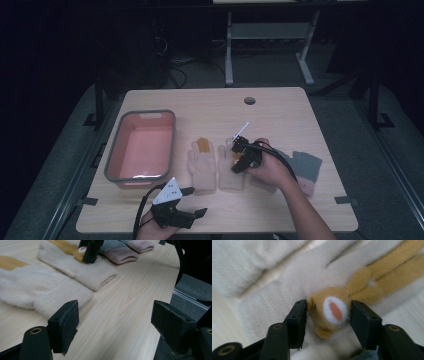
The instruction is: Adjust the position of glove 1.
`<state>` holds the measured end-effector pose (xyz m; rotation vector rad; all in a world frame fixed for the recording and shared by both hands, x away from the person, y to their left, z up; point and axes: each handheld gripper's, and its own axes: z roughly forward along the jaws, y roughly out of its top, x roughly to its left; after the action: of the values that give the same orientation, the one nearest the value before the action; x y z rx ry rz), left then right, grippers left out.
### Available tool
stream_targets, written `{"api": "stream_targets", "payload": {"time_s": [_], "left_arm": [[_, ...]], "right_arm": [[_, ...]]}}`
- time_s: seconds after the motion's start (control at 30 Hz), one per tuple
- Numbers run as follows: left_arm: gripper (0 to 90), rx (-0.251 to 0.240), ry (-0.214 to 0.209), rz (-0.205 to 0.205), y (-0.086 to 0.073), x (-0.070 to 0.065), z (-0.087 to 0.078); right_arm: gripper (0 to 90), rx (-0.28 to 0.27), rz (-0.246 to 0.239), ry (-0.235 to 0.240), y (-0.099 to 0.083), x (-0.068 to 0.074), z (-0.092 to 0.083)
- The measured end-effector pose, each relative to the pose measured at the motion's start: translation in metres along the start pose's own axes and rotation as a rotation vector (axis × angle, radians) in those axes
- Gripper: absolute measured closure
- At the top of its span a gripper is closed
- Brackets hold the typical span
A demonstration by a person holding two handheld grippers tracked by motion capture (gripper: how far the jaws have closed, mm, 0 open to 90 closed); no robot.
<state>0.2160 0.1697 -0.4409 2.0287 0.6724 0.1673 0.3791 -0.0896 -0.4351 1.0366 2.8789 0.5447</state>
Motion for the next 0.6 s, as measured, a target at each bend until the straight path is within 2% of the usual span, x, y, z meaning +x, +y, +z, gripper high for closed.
{"api": "stream_targets", "payload": {"time_s": [0.2, 0.3, 0.6], "left_arm": [[22.4, 0.005, -0.002, 0.007, 0.0000, -0.0014, 0.0011], [22.4, 0.000, 0.001, 0.007, 0.0000, -0.0013, 0.0005], [22.4, -0.003, 0.004, 0.002, 0.0002, -0.0002, -0.0003]], "right_arm": [[54.9, 0.018, 0.012, -0.022, -0.0013, 0.0018, 0.0013], [56.5, 0.018, 0.005, -0.047, -0.0023, 0.0052, 0.0030], [60.3, 0.014, 0.013, -0.049, -0.0025, 0.0047, 0.0021]]}}
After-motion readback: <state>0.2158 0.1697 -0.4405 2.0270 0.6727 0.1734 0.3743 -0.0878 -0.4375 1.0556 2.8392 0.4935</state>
